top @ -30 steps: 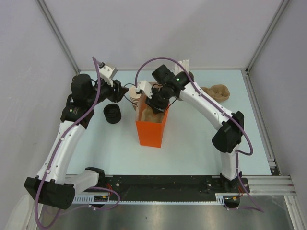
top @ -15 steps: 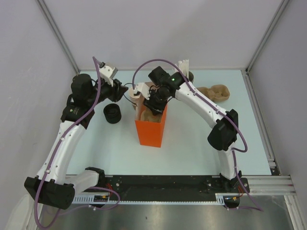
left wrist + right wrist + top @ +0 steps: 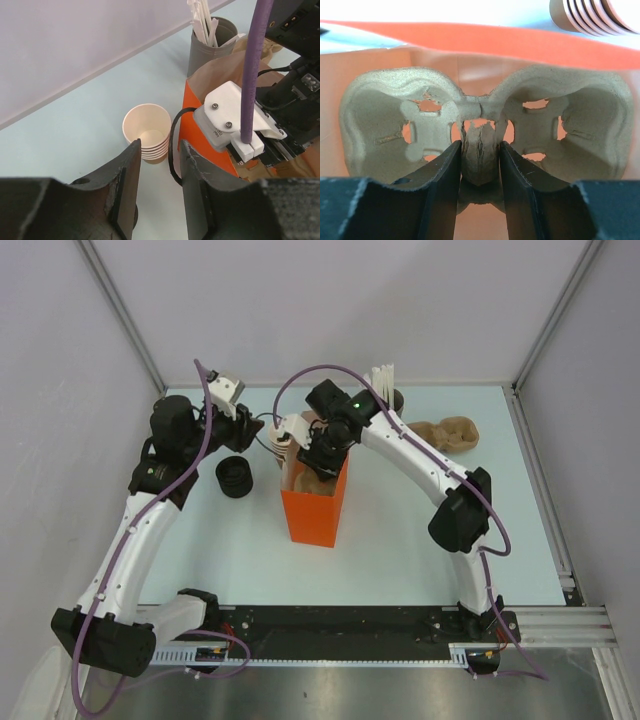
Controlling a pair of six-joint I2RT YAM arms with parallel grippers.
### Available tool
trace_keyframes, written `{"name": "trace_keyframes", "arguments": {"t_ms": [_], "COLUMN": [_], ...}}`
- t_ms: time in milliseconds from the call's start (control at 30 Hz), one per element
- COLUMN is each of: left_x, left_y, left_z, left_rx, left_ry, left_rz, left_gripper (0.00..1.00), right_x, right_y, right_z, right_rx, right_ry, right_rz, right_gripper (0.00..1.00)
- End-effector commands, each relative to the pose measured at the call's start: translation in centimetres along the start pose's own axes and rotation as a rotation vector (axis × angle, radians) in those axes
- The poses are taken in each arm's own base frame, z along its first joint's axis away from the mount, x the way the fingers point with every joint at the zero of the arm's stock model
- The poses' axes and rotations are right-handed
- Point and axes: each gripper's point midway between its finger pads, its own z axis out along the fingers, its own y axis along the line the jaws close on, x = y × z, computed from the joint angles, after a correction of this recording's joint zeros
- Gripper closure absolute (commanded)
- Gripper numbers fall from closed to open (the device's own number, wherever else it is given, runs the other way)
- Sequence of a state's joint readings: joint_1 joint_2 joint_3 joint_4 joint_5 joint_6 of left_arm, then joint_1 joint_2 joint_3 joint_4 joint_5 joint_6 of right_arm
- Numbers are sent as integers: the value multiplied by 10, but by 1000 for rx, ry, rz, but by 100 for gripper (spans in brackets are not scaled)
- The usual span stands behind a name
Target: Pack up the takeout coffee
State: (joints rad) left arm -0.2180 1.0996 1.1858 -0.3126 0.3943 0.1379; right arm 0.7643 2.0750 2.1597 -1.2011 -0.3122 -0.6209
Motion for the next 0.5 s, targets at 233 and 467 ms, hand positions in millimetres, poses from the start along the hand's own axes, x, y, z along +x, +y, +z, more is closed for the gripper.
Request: {"name": "trace_keyframes", "arguments": {"t_ms": [233, 467], "left_x": [-15, -13], "left_y": [-4, -4], "left_z": [-2, -1], "left_rx": [4, 7], "left_ry": [-55, -50], "left_rz": [0, -4], "left_gripper": [57, 53], "right_x": [-2, -8], "right_y": [1, 1], "right_z": [-1, -9], "right_rx": [14, 25], "right_ry": [34, 14], "right_rz": [-11, -22], "right_gripper": [58, 51]}}
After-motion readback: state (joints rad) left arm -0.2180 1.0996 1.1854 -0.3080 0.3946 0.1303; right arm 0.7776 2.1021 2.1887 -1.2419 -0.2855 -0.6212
